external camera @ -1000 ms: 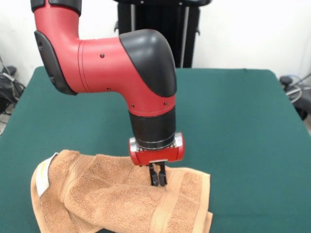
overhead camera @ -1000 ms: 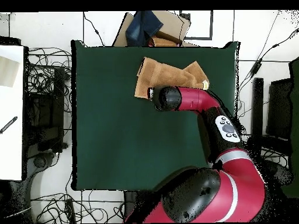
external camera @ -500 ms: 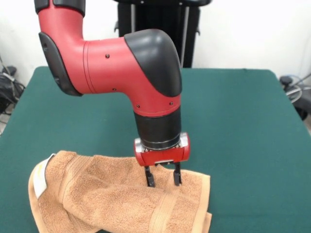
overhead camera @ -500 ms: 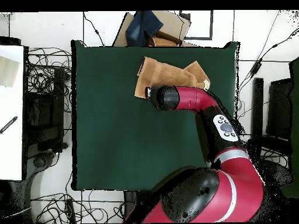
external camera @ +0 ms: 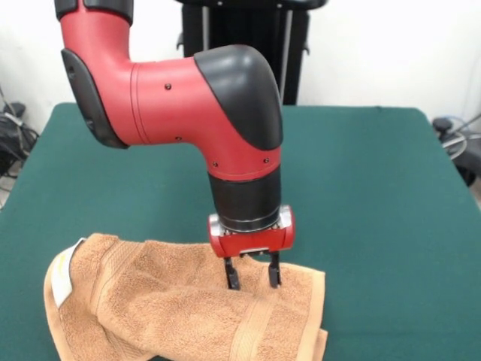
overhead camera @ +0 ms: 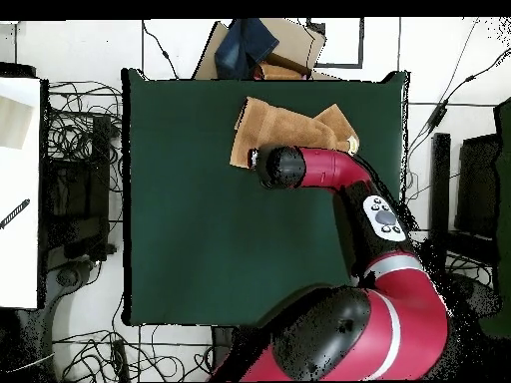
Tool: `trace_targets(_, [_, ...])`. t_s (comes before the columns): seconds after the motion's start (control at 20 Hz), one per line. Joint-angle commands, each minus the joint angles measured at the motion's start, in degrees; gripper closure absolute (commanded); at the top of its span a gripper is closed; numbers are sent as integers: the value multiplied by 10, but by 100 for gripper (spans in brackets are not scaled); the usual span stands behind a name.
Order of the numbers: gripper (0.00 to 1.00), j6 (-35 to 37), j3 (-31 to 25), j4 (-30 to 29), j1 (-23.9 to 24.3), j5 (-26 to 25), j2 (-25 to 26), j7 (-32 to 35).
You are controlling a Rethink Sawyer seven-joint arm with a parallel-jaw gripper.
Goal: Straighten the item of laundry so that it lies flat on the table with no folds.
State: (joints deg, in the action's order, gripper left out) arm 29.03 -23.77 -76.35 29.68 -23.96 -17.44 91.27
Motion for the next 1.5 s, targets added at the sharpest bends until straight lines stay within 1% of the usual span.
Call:
trace_targets(0.05, [0,-47,105,40,-56,-60,28,91])
trace_targets(0.1, [0,-59,134,46,-84,-64,25,126])
trace_targets(0.2, [0,-71,163,55,-114,-58,33,154])
trace_targets(0.3, [0,-76,175,61,-128,-49,41,158])
trace_targets(0.6, [0,-76,198,78,-153,-21,56,140])
trace_targets(0.9, [0,-75,180,88,-144,-2,66,107])
trace_targets(1.15, [0,-76,167,95,-132,2,72,87])
trace_targets(1.2, [100,-85,161,92,-127,-3,71,77])
trace_targets(1.35, [100,-107,144,82,-113,-10,69,57])
trace_targets(1.5, [100,-99,148,83,-116,-5,69,60])
